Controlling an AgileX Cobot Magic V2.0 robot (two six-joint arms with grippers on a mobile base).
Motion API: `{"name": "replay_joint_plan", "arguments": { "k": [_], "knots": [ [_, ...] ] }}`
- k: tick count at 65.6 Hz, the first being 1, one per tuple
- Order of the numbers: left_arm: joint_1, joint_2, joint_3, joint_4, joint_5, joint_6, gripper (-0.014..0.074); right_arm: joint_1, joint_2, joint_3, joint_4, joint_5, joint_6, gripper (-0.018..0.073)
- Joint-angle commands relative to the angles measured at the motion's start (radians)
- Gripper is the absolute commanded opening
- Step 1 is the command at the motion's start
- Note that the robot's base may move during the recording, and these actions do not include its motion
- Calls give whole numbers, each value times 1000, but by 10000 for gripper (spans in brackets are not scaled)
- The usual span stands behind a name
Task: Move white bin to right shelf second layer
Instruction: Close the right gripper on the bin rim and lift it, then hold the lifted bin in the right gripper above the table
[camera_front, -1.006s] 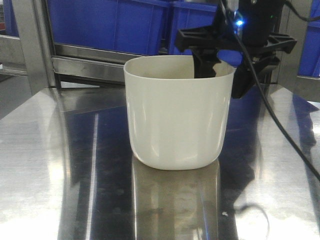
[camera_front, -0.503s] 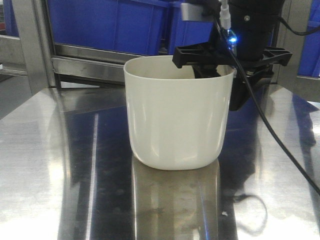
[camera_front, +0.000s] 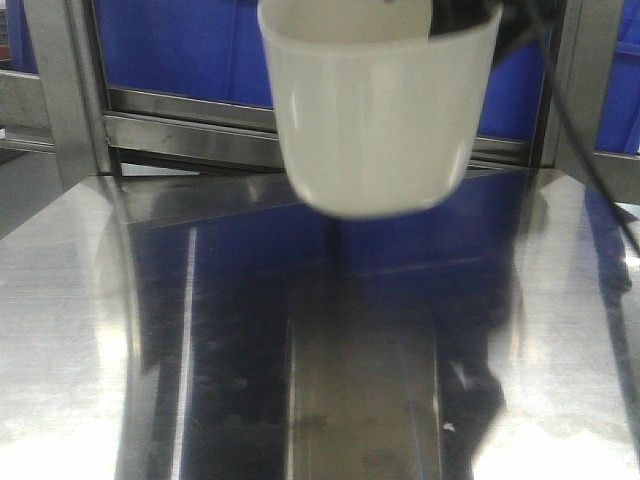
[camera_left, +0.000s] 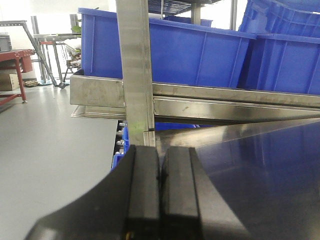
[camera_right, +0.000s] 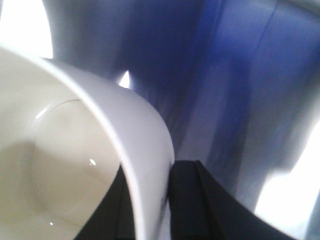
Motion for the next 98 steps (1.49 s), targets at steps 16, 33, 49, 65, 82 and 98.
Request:
{"name": "replay_joint_plan", "arguments": {
  "k": [16,33,49,65,82,98],
  "knots": [
    [-2,-13,33,-5,-87,-7,85,-74,-300,101,-33,-172,-2,24],
    [-2,-13,33,-5,-87,-7,85,-224,-595,370,-25,-239,-2,24],
    [-2,-13,33,-5,-87,-7,85,-340,-886,597,31,-225,-1,24],
    [-2,-13,33,-5,-87,-7,85,-362,-1007,672,31,-222,-1,24],
    [-2,-13,33,-5,-87,-7,85,-362,-1008,672,31,-222,-1,24],
    [-2,-13,33,-5,-87,-7,85,-362,-1008,672,31,-222,-1,24]
  ]
}}
